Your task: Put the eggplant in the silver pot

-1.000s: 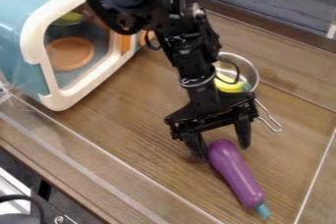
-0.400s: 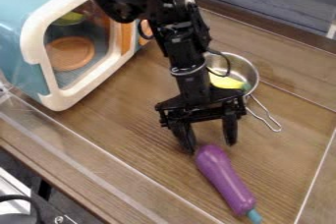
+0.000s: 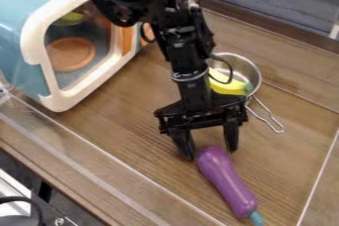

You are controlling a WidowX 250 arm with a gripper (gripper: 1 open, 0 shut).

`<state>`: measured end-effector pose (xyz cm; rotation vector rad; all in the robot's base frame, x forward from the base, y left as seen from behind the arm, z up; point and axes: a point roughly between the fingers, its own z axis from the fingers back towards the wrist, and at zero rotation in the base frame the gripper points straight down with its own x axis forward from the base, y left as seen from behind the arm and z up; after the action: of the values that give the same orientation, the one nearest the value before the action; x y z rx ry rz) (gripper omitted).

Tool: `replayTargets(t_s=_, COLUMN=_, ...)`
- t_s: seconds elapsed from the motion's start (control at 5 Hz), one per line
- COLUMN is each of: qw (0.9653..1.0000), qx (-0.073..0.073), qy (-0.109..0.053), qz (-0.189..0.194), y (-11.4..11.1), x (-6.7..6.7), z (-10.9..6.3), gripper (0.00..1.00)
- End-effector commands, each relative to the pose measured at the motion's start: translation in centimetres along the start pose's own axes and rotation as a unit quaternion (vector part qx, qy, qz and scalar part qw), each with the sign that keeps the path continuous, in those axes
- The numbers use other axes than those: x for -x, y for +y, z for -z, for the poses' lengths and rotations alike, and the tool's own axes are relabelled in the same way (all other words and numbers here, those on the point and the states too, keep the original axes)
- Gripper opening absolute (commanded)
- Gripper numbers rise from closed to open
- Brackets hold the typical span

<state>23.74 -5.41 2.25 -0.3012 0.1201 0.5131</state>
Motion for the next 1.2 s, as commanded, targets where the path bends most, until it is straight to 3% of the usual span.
replayTargets(t_s=0.0, qw=0.9999, qx=0.007, qy=-0.014, qz=0.007, y=-0.7, x=0.5, z=-0.3, gripper=1.00)
replayTargets(t_s=0.2, qw=0.9999, qx=0.008, qy=-0.015, qz=0.005, y=-0.9, x=1.0, z=0.2, gripper=1.00)
replayTargets(t_s=0.6, qw=0.9976, qx=0.018, qy=-0.032, qz=-0.058, y=-1.7, x=1.9, z=1.0, gripper=1.00)
replayTargets(t_s=1.0, qw=0.9977, qx=0.017, qy=-0.035, qz=-0.056, y=-4.2, x=3.6, z=2.2, gripper=1.00)
